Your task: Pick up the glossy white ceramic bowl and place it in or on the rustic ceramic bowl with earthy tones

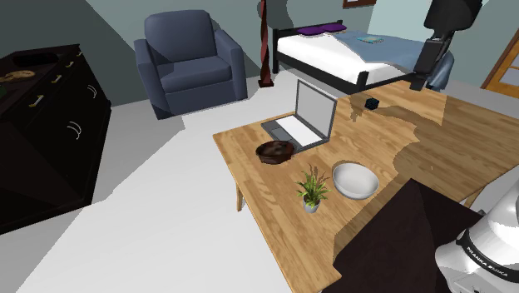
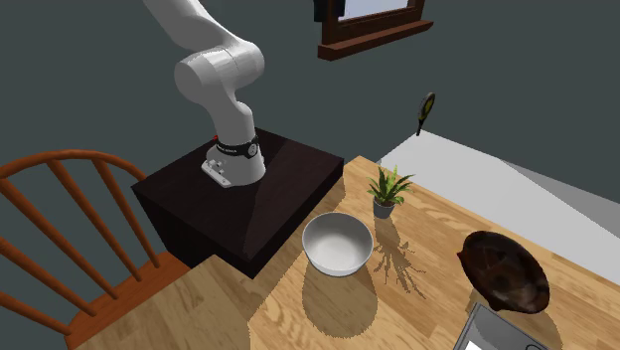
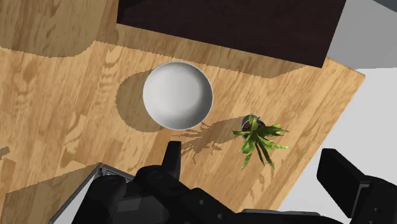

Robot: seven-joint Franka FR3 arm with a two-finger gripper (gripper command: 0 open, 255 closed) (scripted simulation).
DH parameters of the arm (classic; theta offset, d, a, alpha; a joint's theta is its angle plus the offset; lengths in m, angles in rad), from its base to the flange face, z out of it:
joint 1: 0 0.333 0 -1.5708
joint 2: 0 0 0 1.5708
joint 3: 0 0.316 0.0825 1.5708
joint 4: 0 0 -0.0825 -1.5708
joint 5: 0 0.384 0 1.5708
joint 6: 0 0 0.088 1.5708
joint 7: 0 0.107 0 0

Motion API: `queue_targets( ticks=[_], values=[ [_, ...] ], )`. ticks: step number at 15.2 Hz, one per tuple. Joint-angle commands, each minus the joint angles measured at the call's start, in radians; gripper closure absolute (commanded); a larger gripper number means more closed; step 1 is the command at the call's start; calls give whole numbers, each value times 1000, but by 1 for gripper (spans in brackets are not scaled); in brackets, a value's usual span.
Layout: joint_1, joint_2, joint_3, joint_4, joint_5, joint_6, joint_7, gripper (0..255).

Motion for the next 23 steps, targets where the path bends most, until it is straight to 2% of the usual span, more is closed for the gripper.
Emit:
queue_targets(
  ticks=[1,7,13,18,23],
  values=[
    [0,0,0,0,0,0,0,0],
    [6,-22,35,-217,-8,203,26,0],
    [7,15,72,-396,-20,426,60,0],
    [-1,105,108,-511,-40,635,99,0],
    [-32,260,155,-586,-85,868,159,0]
  ],
)
